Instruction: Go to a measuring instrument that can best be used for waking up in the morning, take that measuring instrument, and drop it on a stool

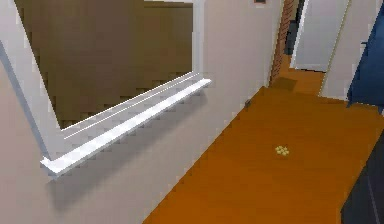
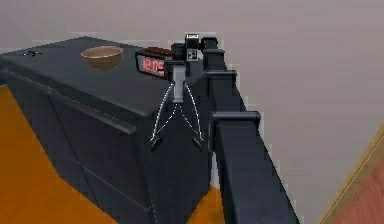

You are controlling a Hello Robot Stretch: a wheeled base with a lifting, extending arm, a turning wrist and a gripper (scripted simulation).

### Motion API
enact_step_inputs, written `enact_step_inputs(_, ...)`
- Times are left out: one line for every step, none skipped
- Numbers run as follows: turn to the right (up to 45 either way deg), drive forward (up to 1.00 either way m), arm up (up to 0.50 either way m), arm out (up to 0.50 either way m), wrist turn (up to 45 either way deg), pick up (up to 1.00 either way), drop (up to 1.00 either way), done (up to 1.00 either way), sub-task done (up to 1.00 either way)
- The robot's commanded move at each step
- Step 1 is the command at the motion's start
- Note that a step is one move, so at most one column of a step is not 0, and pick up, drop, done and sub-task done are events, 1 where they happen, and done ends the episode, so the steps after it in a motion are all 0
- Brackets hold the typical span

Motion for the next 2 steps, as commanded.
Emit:
enact_step_inputs(0.0,0.00,0.00,0.00,45.0,0.00,0.00,0.00,0.00)
enact_step_inputs(0.0,0.00,0.00,0.00,45.0,0.00,0.00,0.00,0.00)
